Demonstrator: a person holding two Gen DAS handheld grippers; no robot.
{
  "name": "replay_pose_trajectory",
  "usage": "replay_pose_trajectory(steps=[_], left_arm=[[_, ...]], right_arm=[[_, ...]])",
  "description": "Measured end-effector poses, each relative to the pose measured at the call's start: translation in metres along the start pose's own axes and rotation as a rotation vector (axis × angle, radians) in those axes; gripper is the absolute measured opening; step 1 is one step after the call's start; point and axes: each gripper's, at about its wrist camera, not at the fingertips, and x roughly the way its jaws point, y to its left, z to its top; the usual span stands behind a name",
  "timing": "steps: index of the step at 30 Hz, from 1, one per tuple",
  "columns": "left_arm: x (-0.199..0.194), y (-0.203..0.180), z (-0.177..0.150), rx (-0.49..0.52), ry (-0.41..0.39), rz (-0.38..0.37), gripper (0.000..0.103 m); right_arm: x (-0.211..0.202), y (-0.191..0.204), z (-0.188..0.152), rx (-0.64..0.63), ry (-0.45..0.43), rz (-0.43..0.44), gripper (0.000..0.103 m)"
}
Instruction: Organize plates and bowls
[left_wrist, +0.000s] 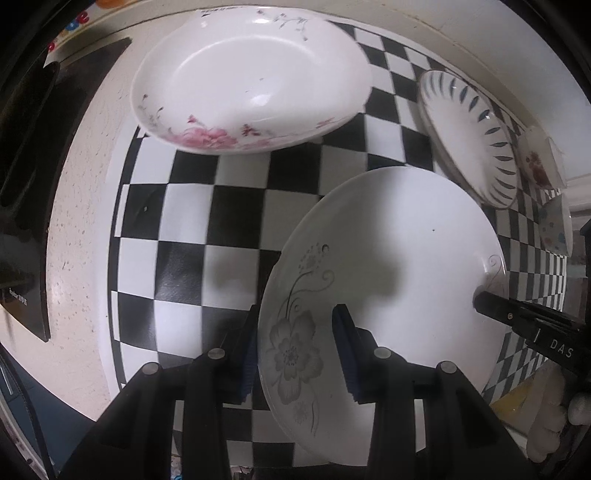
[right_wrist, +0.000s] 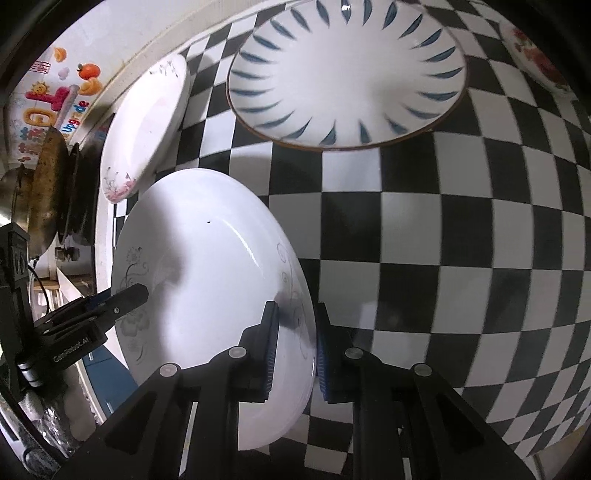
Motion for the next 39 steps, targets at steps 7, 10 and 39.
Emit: replay_pose_trajectory(steps=[7,10,39], left_arm=[[-0.002,-0.031,0.003,0.063,0.004,-0.005,0.035],[0.004,-0.045,-0.004,0.088,0.013,-0.014,0.035],[0.053,-0.12,-0.013,0.115,0.071,0.1,0.036]], right_arm=[[-0.033,-0.021,-0.011,0.016,-0.056,-0.017,0.019],[-0.041,-0.037,-0.019,0.033,-0.065,-0.02,0.018],[-0.028,-0.129,-0.046,0.065,-0.012,-0.025,0.022]])
